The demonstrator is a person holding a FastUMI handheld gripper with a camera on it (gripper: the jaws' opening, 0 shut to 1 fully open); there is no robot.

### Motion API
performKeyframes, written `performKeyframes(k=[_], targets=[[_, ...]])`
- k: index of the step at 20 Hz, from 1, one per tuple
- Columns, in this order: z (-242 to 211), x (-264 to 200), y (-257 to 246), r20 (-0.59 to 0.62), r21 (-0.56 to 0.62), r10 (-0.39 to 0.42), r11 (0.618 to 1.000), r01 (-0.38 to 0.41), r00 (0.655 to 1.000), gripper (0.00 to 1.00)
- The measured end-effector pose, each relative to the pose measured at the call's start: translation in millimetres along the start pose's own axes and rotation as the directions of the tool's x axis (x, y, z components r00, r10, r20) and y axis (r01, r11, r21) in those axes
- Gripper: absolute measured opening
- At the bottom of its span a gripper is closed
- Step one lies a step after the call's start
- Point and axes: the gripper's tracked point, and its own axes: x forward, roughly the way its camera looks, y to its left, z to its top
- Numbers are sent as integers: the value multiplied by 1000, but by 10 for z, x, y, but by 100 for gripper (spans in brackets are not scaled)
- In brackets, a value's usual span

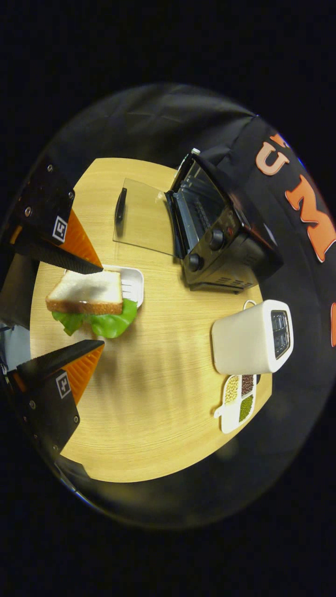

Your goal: Open the toaster oven, put the food inside, and close the toaster oven door.

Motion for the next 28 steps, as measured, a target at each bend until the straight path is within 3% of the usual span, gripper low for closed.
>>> performKeyframes(k=[4,8,12,14,22,28], targets=[[-35,213,35,-74,52,81,996,-78,994,85],[-104,349,79,-117,171,145,977,-124,983,68],[-63,216,198,-97,298,238,934,-199,966,42],[13,135,201,-57,309,233,929,-205,971,38],[390,-405,790,118,354,326,869,-346,938,36],[601,-326,1468,198,353,405,820,-450,893,36]])
